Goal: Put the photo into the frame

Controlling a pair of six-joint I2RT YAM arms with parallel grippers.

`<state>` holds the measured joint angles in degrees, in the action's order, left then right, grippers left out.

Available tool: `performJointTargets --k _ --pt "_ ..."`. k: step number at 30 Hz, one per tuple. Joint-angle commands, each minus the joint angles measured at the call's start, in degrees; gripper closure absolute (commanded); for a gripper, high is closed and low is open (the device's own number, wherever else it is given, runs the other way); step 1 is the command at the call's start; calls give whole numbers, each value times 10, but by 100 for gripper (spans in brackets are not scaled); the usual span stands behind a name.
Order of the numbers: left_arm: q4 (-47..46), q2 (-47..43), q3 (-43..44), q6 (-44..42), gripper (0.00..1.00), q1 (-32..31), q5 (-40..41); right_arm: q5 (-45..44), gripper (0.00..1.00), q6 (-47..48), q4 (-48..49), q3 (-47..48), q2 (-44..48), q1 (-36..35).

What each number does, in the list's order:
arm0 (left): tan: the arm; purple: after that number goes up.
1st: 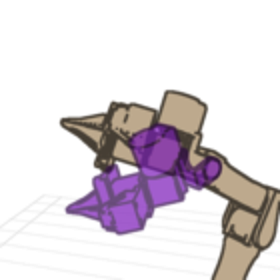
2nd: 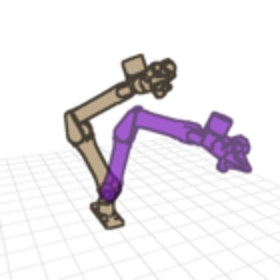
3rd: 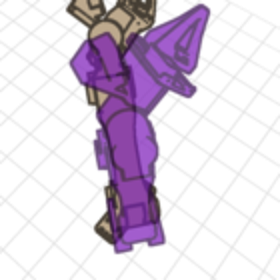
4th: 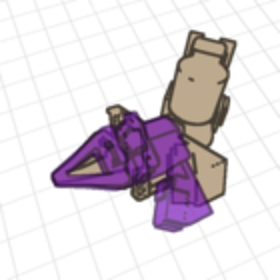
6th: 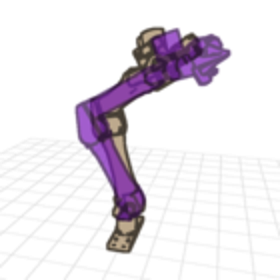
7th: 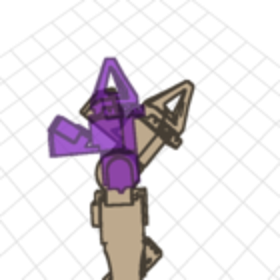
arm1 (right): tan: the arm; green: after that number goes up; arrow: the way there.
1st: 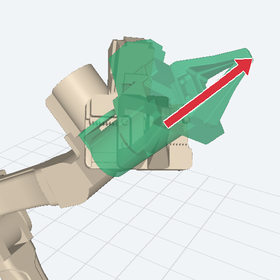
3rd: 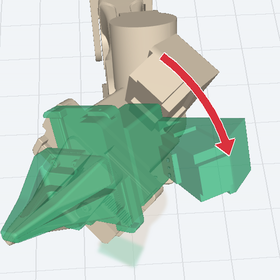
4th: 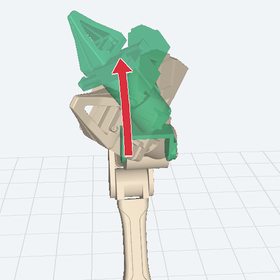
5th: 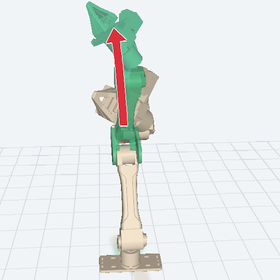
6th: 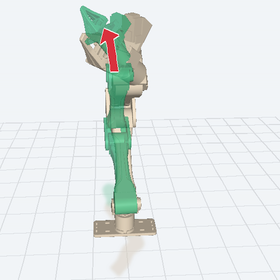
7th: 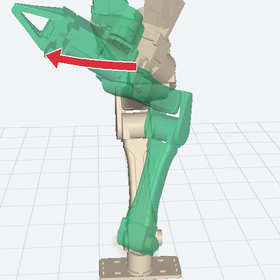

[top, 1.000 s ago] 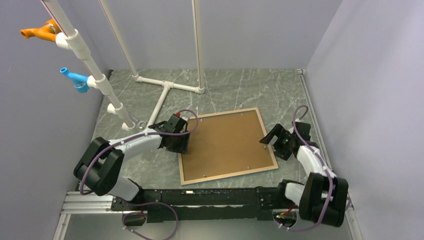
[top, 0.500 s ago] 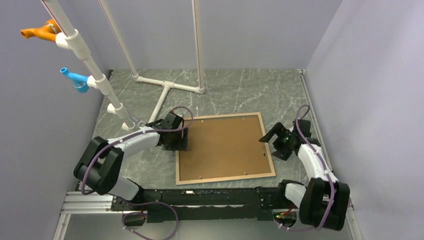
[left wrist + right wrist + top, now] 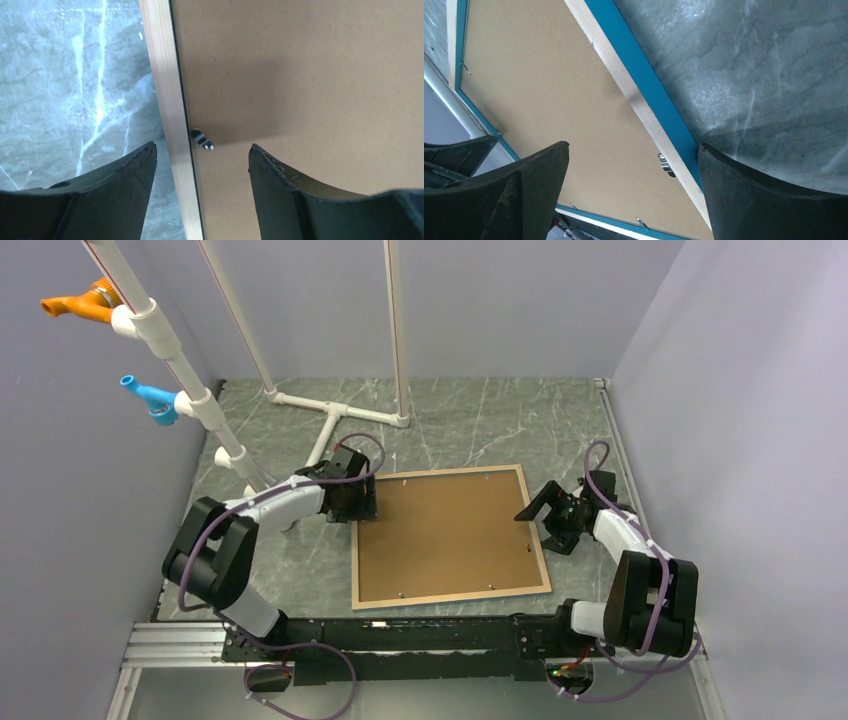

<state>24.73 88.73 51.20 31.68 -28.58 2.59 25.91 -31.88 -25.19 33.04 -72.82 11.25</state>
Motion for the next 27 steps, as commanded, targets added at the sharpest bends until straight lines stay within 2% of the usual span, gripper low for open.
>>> performJointTargets --k 1,6,9,16,20,27 --pt "19 35 32 30 30 3 45 22 0 14 30 -5 -9 -2" --pt "22 54 30 46 34 3 70 33 0 16 39 -13 -15 -2" --pt "13 56 22 45 42 4 69 37 0 17 44 -17 -19 -2" --pt "1 56 5 33 74 4 57 43 0 18 50 -16 -28 -2" --pt "-2 53 -4 29 100 4 56 42 0 19 48 -14 -28 -1" --pt "-8 31 -12 23 100 4 40 42 0 19 50 -15 -30 -2"
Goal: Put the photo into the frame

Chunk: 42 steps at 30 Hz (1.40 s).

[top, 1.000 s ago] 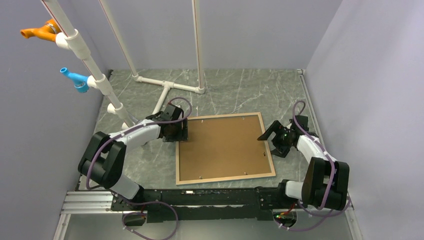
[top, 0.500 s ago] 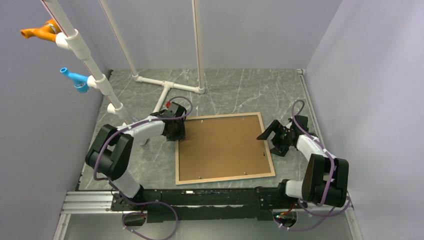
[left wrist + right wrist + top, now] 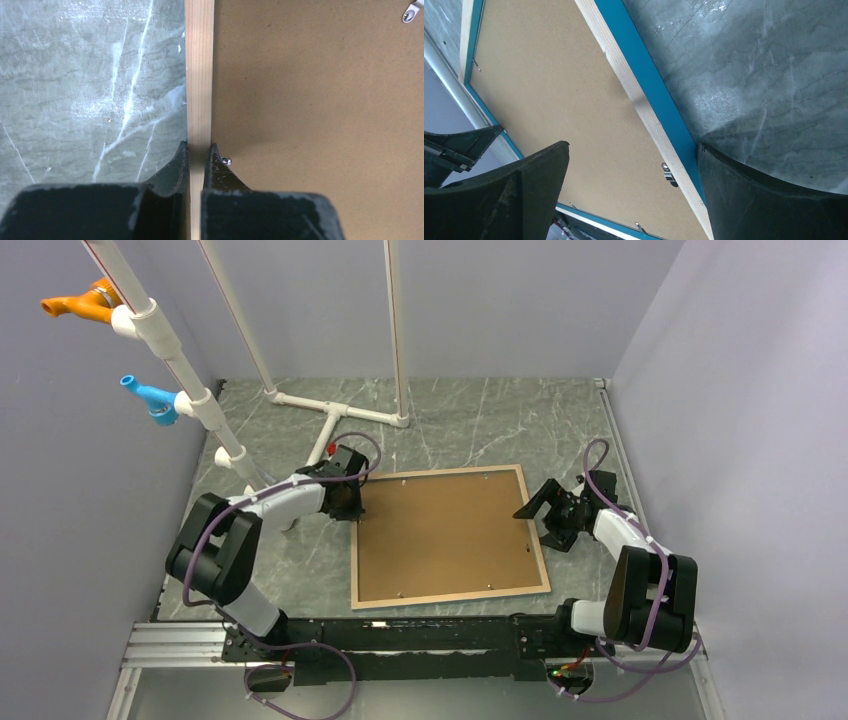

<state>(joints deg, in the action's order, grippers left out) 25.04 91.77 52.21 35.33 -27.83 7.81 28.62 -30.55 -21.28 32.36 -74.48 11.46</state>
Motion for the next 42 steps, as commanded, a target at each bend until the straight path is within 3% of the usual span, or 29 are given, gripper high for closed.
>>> performJointTargets --k 1,4,7,9,17,22,33,42 --pt "-9 -6 -22 -13 100 -4 -14 15 0 6 11 -10 -13 -4" --pt "3 -28 -14 -6 84 -3 -15 15 0 6 12 -13 -12 -4" --pt "34 -44 2 11 38 5 -15 16 0 7 10 -14 -9 -4" --pt "45 -54 7 19 27 16 -27 14 0 8 6 -14 -7 -4" --pt "43 -108 -19 17 22 28 -106 9 0 12 -12 -15 5 -4" --pt "55 -148 -68 18 22 28 -103 3 0 6 -13 -21 12 -17" --pt "63 -197 -143 37 21 30 -80 -131 0 -45 -43 31 17 -207" --pt "80 -202 -155 36 21 35 -54 -261 0 -1 -159 99 34 -261"
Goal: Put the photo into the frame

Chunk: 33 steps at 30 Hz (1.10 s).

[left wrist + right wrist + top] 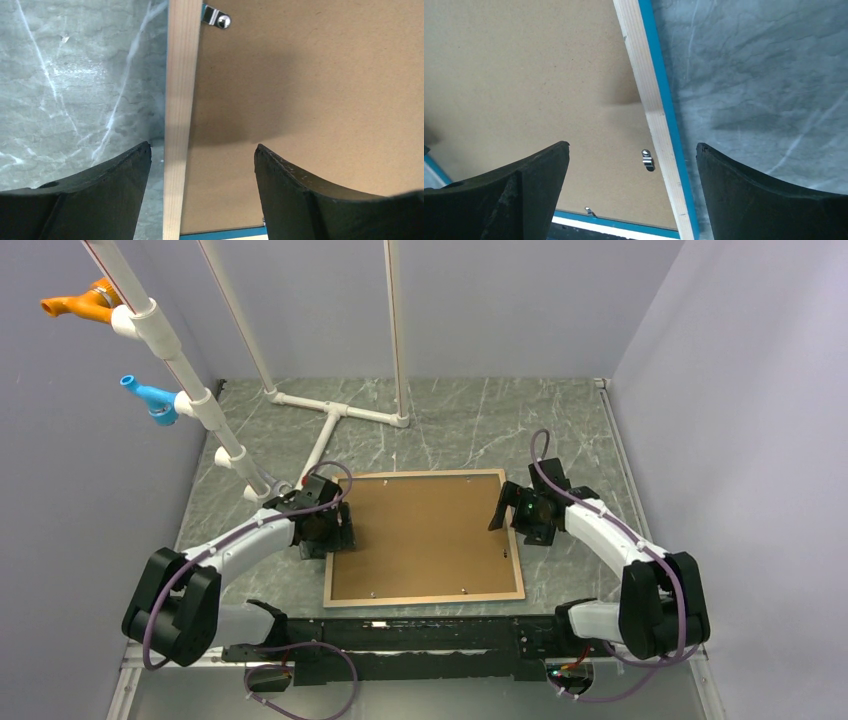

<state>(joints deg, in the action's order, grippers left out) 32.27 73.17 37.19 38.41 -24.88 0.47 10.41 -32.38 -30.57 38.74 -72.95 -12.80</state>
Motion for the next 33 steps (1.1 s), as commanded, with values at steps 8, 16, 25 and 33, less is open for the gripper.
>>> performJointTargets --k 8,16,25,33 --pt "1 -8 -11 0 21 9 20 -102 4 3 -92 35 -10 -72" --pt "-11 -6 -18 -5 21 14 10 -121 23 -2 -87 25 -37 -97" --pt "-22 12 -19 -10 21 17 4 -125 36 5 -81 27 -63 -110" --pt "-27 23 -19 -14 21 18 1 -142 67 -1 -85 27 -76 -119"
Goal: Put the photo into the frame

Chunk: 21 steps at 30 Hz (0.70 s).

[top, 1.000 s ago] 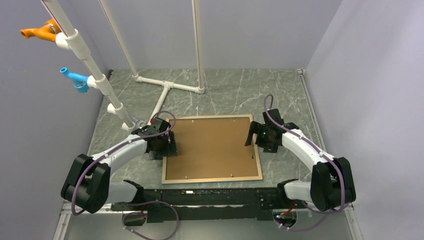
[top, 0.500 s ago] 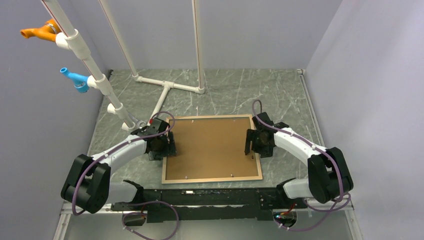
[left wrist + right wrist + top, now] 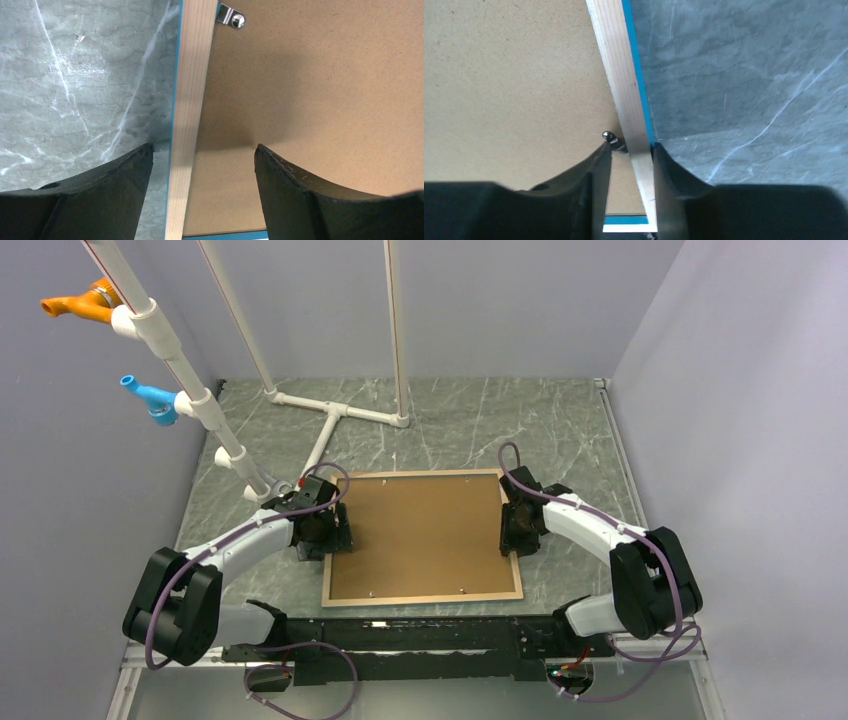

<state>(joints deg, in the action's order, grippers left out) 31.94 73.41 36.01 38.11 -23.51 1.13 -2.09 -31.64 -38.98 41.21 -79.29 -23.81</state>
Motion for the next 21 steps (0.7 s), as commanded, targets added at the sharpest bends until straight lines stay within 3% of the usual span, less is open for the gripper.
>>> performJointTargets --k 1,3,6,21 --pt "-25 21 -8 -11 21 4 -6 -19 74 -8 -2 3 -15 -10" --pt "-25 21 -9 -12 21 5 -6 -23 89 -9 -4 7 -19 -12" --pt "-24 18 -8 -12 21 6 -6 -30 100 -8 -5 11 -22 -13" --pt "-38 45 34 -31 22 4 -49 -26 100 -20 7 43 -14 9"
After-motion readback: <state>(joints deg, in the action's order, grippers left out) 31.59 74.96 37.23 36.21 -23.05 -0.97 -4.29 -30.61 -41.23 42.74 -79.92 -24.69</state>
